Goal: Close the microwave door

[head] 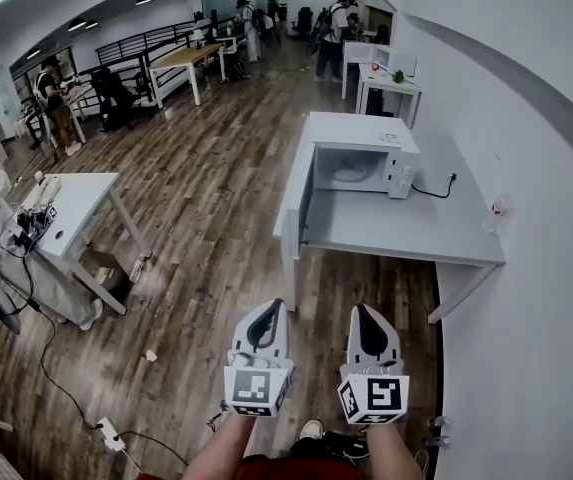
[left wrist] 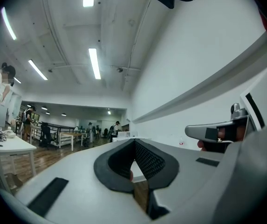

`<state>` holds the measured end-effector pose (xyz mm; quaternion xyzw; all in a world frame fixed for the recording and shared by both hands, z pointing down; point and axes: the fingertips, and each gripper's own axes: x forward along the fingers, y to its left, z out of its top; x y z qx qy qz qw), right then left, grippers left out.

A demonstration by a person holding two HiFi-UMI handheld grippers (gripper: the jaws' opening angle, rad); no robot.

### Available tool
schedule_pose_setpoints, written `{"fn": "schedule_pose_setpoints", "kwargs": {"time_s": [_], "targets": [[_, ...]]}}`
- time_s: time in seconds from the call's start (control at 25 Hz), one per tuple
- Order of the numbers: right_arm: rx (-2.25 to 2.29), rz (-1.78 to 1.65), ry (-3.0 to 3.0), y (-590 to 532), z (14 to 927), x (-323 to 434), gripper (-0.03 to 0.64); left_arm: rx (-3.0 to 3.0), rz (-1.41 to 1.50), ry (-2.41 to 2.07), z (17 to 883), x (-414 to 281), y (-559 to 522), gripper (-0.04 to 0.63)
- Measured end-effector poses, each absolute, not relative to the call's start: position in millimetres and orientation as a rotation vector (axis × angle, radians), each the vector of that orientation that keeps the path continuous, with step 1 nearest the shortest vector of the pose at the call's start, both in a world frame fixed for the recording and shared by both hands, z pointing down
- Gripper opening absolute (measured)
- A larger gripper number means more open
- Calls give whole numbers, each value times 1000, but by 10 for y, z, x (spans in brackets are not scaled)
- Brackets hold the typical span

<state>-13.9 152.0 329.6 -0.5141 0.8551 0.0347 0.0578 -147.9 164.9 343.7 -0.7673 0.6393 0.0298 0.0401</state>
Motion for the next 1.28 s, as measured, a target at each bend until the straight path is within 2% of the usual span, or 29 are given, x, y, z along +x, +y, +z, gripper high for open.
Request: {"fn": "schedule_pose_setpoints", "kwargs": {"time_s": [0.4,0.88,1.28], "targets": [[-1542,28,2637,745,3533,-280,28,-2373,61,1986,3634,-1604,864,26],[-1649,-43,2612,-224,3898,-874,28,-2484,31,1859,4016,-2128,-167,26],[-1754,-140,2616,-783,4269,-1150,28,-2635,-114,1744,4536,-2333,-825,28]]}}
